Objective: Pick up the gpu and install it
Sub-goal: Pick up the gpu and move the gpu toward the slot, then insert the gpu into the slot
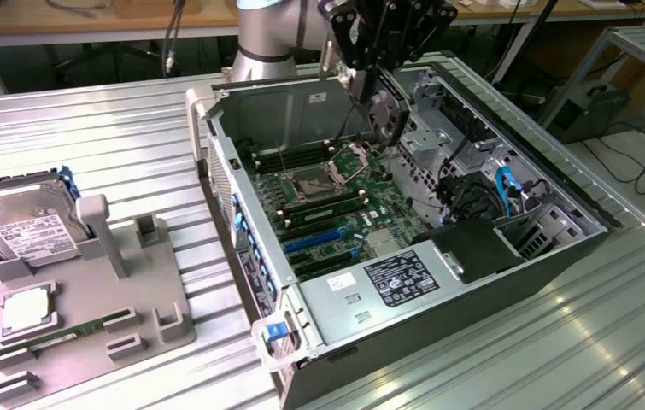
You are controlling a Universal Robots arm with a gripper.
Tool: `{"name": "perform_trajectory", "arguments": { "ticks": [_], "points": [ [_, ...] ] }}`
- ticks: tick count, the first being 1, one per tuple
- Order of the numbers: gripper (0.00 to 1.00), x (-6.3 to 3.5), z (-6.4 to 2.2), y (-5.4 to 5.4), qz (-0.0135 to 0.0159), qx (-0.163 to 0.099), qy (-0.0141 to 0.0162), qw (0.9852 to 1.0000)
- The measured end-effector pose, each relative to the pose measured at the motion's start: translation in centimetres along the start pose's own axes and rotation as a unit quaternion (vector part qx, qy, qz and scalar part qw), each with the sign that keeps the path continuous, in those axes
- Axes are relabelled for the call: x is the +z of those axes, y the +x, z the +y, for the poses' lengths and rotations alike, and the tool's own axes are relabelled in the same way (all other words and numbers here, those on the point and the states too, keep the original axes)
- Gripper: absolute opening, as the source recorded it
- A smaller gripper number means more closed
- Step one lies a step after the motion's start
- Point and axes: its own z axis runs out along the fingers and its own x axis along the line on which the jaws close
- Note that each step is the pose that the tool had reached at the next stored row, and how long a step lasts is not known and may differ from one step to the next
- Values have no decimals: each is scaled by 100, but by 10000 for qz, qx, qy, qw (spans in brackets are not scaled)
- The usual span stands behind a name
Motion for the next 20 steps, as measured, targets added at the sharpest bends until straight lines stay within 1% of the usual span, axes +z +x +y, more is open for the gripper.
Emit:
{"name": "perform_trajectory", "arguments": {
  "ticks": [1,4,6,8,9,10,11,13,14,18,19,20],
  "points": [
    [27,16,2,-156,0,1,1,10000],
    [27,16,2,-156,0,-28,0,10000],
    [27,16,2,-156,2,-226,-2,9997],
    [27,16,2,-156,3,-360,-4,9994],
    [27,16,2,-156,5,-494,-5,9988],
    [27,16,2,-156,7,-677,-7,9977],
    [27,16,2,-156,8,-786,-9,9969],
    [27,16,2,-156,9,-951,-11,9955],
    [27,16,2,-156,10,-1005,-11,9949],
    [27,16,2,-156,13,-1261,-14,9920],
    [27,16,2,-156,14,-1346,-15,9909],
    [27,16,2,-155,14,-1402,-16,9901]
  ]
}}
